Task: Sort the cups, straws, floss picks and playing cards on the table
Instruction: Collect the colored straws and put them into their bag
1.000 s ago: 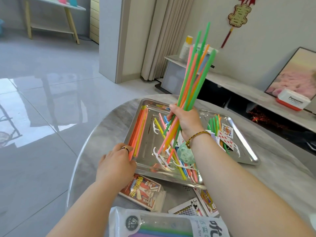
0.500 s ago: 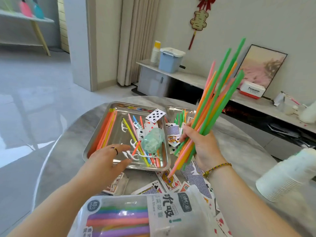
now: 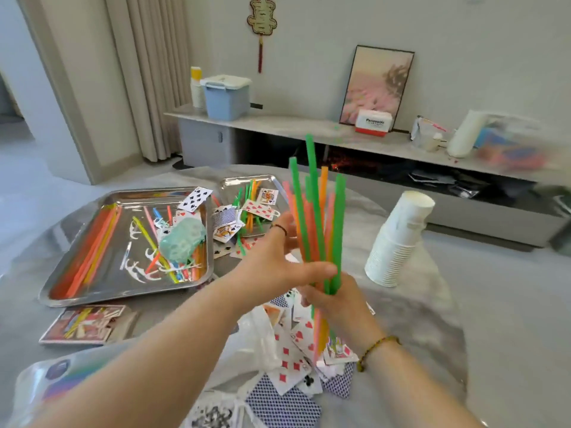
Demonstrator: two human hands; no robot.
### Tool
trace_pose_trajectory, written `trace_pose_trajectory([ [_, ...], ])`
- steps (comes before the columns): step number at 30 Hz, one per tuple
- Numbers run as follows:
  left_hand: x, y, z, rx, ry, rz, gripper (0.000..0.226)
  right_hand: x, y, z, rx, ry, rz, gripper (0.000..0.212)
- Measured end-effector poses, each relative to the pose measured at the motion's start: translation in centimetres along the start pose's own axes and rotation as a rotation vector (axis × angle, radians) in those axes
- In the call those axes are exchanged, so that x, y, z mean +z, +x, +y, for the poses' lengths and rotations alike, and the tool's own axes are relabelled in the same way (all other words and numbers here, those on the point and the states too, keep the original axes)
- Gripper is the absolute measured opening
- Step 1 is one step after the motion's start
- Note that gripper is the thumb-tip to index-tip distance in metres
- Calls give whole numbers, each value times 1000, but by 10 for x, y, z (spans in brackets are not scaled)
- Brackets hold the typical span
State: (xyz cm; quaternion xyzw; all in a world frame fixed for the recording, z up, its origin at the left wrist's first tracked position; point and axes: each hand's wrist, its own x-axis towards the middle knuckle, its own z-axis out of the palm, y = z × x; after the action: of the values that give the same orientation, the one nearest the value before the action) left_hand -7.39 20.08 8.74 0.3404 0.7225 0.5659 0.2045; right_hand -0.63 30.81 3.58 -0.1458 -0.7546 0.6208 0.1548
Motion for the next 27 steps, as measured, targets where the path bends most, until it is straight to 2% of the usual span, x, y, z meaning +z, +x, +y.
trace_pose_trajectory([
  [2, 25, 17, 10, -53, -10, 37, 64, -1, 3, 4, -14, -24, 8, 33],
  [4, 39, 26, 14, -24, -107, 102, 40, -4, 5, 6, -22, -46, 40, 32],
  [6, 47, 31, 13, 10, -133, 153, 22, -6, 6, 7, -30, -28, 60, 22],
  [8, 49, 31, 9, 36, -155, 175, 23, -4, 8, 10, -33, -2, 63, 16],
  [11, 50, 29, 4, 44, -167, 188, 25, -3, 9, 13, -23, -12, 20, 28],
  [17, 52, 26, -12, -5, -200, 159, 30, -6, 8, 16, 20, -87, -36, 23],
  [27, 44, 24, -14, -67, -164, 71, 15, 1, 9, 16, 77, -43, -32, 29],
])
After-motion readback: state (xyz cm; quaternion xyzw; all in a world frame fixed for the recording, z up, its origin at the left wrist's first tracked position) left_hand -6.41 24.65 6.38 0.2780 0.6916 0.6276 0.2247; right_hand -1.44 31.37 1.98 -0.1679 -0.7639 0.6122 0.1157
